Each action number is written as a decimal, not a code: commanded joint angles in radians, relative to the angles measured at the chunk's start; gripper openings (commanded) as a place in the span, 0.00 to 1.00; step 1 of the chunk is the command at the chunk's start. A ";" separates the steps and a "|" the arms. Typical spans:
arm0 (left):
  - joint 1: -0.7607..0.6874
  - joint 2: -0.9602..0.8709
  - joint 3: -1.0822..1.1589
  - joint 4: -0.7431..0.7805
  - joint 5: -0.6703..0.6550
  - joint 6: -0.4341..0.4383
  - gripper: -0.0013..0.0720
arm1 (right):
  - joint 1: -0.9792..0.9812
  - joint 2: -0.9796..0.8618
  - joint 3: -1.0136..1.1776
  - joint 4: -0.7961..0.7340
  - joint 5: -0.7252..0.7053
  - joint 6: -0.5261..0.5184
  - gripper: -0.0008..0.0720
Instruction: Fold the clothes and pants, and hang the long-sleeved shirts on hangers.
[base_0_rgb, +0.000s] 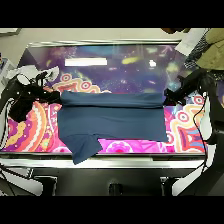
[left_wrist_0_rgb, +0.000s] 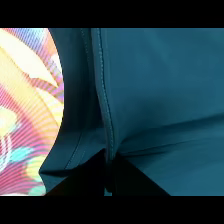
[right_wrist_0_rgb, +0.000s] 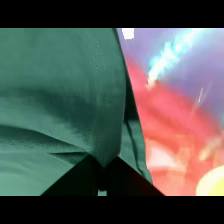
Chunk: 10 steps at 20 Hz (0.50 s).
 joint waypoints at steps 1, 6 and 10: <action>0.001 -0.011 0.000 -0.002 -0.018 0.000 0.04 | 0.001 -0.012 -0.007 0.000 -0.028 0.000 0.06; -0.001 -0.020 0.000 -0.002 -0.021 -0.016 0.70 | 0.001 -0.023 -0.009 -0.039 -0.029 0.000 0.41; 0.040 0.024 0.000 -0.001 -0.073 -0.040 0.84 | -0.009 0.026 -0.008 -0.116 -0.051 -0.001 0.67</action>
